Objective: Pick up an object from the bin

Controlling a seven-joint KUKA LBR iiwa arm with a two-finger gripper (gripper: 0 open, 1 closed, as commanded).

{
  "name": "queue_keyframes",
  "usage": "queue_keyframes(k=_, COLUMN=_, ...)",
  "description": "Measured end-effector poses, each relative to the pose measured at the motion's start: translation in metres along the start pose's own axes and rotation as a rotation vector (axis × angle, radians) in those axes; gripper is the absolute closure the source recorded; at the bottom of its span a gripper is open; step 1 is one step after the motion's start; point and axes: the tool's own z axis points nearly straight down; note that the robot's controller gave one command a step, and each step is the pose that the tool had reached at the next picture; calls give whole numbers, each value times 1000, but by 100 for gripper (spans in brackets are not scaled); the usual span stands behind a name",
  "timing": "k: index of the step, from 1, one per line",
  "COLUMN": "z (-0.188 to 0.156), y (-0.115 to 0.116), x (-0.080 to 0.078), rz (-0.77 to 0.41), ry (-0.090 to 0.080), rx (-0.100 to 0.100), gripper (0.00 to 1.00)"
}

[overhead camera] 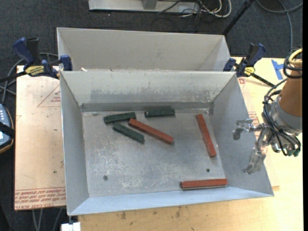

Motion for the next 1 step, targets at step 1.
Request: queue_keyframes(k=1, z=112, y=80, x=-25, rz=88, ry=0, rx=-3, gripper=0)
